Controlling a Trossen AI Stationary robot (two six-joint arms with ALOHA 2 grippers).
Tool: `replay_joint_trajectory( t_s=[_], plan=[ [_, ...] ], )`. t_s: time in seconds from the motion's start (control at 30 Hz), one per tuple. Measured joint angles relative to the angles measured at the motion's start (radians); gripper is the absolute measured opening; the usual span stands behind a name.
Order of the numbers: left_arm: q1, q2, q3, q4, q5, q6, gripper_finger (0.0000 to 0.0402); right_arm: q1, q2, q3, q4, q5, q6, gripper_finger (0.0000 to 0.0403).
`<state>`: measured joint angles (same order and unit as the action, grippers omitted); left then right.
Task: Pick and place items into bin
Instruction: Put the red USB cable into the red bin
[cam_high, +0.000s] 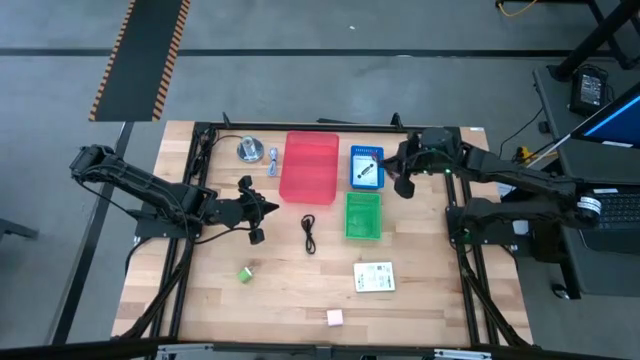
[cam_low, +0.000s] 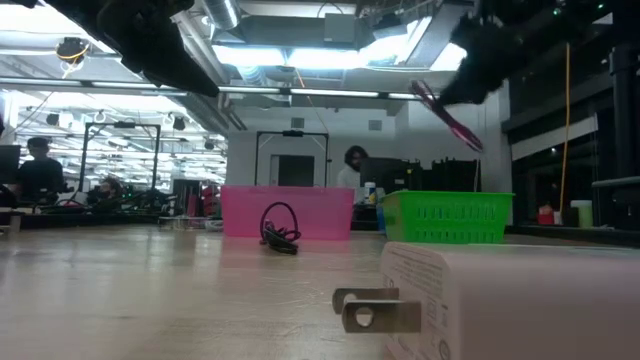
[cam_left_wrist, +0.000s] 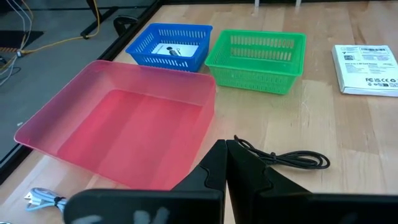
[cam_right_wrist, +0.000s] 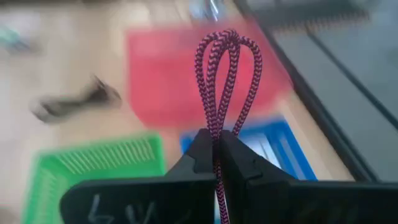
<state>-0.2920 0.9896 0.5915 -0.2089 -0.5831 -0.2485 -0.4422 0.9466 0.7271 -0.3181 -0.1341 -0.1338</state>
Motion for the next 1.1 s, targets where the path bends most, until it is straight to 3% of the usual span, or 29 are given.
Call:
replay_joint_trajectory(
  t_s=[0.3,0.7,1.1],
  plan=[
    [0.000,0.000,0.000,0.000,-0.001,0.000,0.0002,0.093,0.036,0.001,0.247,-0.018,0.103,0.0000],
    [0.000,0.000,0.000,0.004,-0.002,0.000,0.0002,0.125,0.238,0.007,0.456,-0.017,0.159,0.0000],
    [0.000,0.000,0.000,-0.007,-0.001,0.000,0.0002,0.124,0.527,0.293,0.374,-0.017,0.126,0.0000]
  ],
)
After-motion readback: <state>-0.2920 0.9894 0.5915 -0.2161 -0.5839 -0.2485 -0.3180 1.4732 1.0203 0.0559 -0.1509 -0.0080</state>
